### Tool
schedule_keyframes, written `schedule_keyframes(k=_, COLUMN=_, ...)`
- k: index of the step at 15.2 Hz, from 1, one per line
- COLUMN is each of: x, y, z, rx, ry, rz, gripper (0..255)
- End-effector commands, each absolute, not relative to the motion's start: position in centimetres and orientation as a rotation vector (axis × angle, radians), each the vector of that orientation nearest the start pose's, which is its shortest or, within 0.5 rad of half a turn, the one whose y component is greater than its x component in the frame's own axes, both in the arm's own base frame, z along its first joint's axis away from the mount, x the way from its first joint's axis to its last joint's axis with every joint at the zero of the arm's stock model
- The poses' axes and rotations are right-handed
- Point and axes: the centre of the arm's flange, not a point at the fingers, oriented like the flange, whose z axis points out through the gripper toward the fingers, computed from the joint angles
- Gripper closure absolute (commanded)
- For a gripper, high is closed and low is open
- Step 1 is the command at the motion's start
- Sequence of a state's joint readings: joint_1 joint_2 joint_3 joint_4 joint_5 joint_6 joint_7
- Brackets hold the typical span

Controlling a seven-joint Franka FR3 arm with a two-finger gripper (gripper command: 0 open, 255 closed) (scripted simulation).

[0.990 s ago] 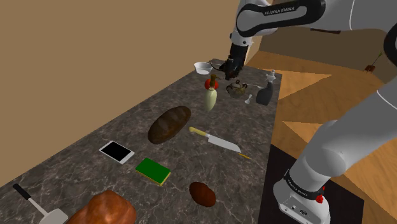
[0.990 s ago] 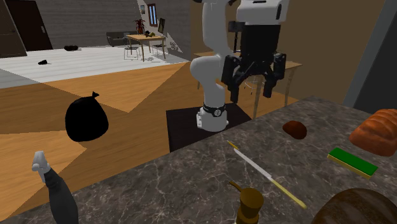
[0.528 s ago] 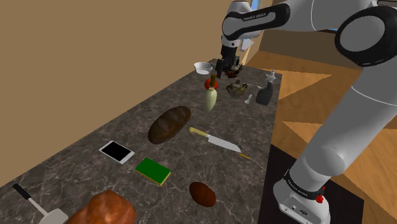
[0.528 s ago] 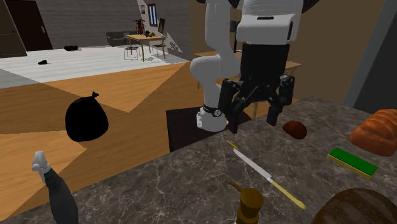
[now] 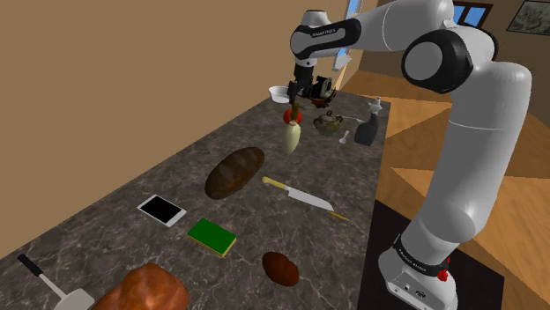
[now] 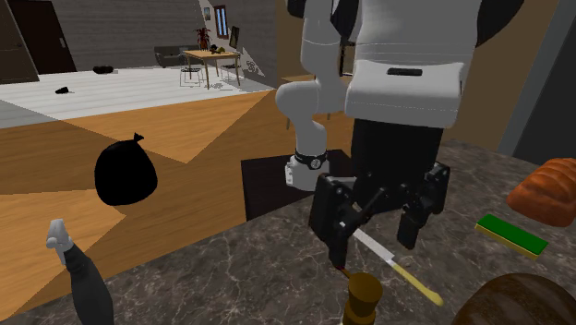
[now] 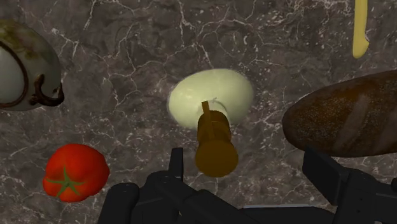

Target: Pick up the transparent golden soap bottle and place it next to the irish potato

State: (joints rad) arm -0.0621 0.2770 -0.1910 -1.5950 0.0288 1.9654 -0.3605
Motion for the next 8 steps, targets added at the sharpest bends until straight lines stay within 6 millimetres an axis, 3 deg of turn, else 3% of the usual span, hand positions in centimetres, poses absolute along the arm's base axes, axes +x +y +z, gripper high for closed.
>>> schedule_keyframes(k=1, x=65.5, y=-16.3, z=47.6, rx=-3.192, ry=-0.173, rz=-0.150, gripper=0)
schedule_keyframes(k=8, x=65.9, y=-16.5, z=43.9, rx=-3.192, ry=-0.173, rz=-0.150, gripper=0)
